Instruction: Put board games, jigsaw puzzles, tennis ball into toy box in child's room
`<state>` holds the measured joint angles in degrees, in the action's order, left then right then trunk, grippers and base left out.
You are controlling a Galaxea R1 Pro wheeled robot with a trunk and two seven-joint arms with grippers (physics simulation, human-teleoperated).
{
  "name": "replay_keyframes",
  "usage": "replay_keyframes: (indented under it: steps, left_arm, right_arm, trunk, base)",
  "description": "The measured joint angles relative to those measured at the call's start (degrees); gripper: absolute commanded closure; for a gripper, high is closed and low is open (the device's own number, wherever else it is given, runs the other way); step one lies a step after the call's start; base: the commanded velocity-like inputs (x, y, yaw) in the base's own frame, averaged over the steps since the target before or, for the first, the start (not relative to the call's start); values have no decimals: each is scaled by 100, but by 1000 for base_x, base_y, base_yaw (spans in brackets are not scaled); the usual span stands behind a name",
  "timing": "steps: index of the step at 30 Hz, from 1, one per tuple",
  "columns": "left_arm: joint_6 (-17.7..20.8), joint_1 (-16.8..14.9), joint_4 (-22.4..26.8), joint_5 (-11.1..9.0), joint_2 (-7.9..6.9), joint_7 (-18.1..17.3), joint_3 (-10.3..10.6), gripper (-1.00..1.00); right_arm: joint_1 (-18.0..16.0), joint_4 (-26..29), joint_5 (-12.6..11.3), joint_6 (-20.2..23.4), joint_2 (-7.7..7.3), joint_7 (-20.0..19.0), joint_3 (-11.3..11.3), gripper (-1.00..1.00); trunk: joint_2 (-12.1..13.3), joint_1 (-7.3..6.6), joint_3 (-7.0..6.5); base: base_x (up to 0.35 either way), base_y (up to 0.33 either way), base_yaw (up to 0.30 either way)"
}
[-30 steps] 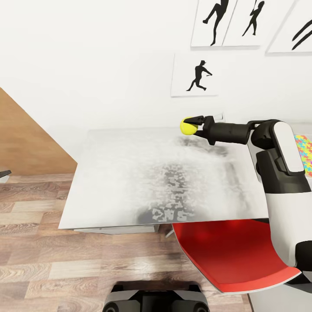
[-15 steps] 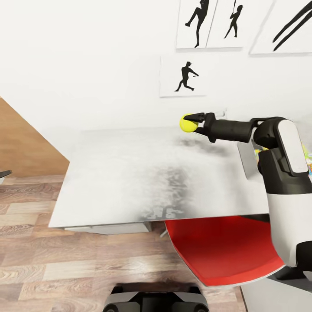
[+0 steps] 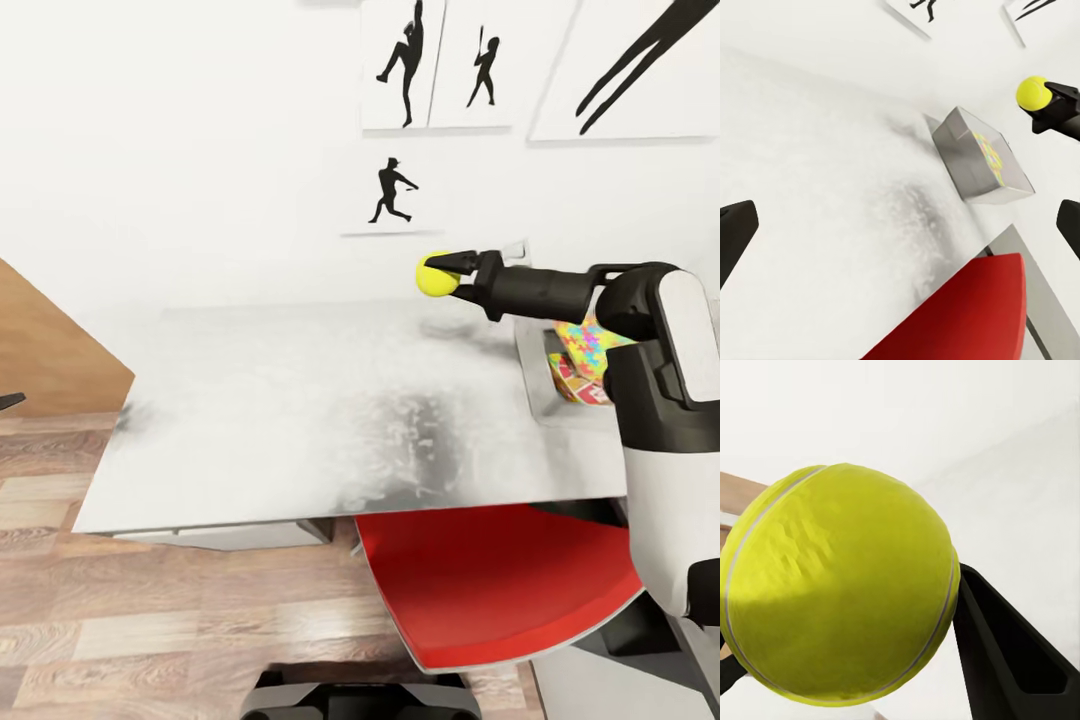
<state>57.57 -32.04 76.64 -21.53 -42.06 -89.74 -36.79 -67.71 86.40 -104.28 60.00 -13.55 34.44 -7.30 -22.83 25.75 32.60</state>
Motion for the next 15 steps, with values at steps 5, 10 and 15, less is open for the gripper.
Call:
replay_keyframes:
  steps: [5,10,15]
  left_arm:
    - [0,0,0,0,-1,0,-3,-100]
    - [0,0,0,0,-2,0,-9,-100]
    - [0,0,0,0,-2,0,-12,-100]
  right_arm:
    - [-5,66,1,0,-4,-2,7,100]
    - [-6,82,2,0,-4,-3,-1,100]
    - [-7,86,2,0,-4,-5,-3,100]
  trunk:
    - [0,0,-48]
    - [0,0,-95]
    - [0,0,-143]
  base:
    - [1,-4,0]
    - [0,0,0]
    - [0,0,0]
